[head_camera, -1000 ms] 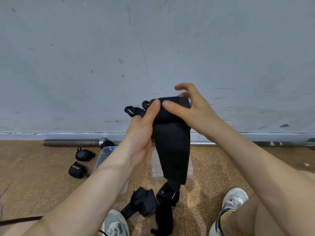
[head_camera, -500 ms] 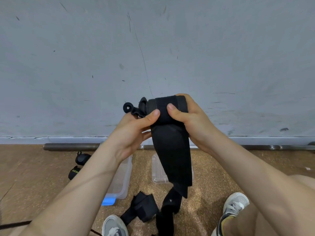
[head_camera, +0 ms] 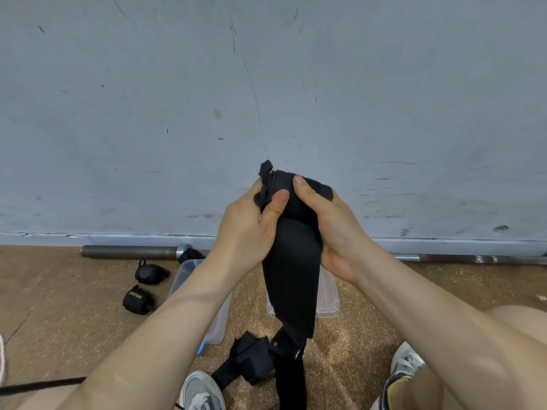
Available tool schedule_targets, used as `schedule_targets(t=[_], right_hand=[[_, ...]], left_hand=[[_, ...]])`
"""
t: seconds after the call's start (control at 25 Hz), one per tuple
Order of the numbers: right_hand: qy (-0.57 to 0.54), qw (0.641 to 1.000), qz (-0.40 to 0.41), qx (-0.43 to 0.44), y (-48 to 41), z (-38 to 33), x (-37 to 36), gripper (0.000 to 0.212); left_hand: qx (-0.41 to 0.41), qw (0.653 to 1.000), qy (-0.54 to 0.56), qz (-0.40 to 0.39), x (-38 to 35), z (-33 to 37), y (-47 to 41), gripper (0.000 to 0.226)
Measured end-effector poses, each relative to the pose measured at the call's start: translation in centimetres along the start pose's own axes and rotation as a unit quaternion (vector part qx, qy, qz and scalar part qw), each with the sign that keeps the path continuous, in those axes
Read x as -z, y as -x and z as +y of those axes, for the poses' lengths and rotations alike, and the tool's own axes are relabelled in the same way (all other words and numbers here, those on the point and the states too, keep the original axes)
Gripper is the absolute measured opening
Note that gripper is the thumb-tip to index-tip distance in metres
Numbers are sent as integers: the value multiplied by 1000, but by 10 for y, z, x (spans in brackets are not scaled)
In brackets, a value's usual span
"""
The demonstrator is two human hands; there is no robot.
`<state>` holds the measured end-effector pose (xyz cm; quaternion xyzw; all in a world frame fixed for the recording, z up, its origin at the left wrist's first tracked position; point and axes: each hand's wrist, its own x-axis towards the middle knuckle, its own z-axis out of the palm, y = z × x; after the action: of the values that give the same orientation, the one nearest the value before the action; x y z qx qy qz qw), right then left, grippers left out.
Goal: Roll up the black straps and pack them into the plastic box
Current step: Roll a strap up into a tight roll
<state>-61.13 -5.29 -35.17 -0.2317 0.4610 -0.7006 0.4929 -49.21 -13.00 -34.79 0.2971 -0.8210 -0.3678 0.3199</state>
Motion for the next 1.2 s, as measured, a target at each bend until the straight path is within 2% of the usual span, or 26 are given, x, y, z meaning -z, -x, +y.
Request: schedule_targets(t=[0.04,0.12,0.16,0.2,0.24,0.32,0.4,0.48,0.56,0.68,0.8,0.96,1.0,1.08,1.12,1.2], right_hand=[[-6,1000,5,-4,0,2,0,42],[-6,1000,11,-12,-2,2,0,49],[5,1000,12,-13,-2,-1,0,51],[26,1000,14,-6,-3,-4,1,51],[52,998,19,7,-3,-6,2,50],[96,994,29,36,-3,-9,0,41],[124,990,31,55,-2,-8,-5,36],[138,990,18,30,-5,-8,-7,37],[152,988,-10,-22,-5,-17,-5,42],[159,983,-68,-63,-3,-29,1,43],[165,984,-70,-19,-4,-28,3,32],[185,981,-45,46,-8,-31,11,30],[209,974,-51,65,-8,-33,13,26],[259,958,-72,97,-7,-36,17,26],[280,950,-86,110,-6,-37,17,31],[317,933,-113,124,-5,-37,15,42]], left_hand=[[-10,998,-59,-7,1,-1,-1,38],[-36,971,-235,-28,6,-5,-3,50],[-43,964,-258,-46,9,-5,-5,54],[-40,974,-213,-69,11,-6,-7,55],[-21,990,-109,-92,12,-4,-7,52],[30,987,98,-127,12,-1,-6,46],[66,969,204,-120,10,-3,-6,49],[88,959,256,-81,9,-3,-4,45],[73,968,237,-35,9,-3,-2,28],[-11,993,114,-13,10,-3,-1,34],[-34,990,133,-15,9,-2,-1,43],[30,970,217,-106,30,-2,-7,47],[38,966,233,-107,40,-1,-10,50],[12,981,186,-51,54,4,-14,52],[-7,989,135,-52,55,7,-13,52],[-9,990,56,-127,49,13,-9,60]])
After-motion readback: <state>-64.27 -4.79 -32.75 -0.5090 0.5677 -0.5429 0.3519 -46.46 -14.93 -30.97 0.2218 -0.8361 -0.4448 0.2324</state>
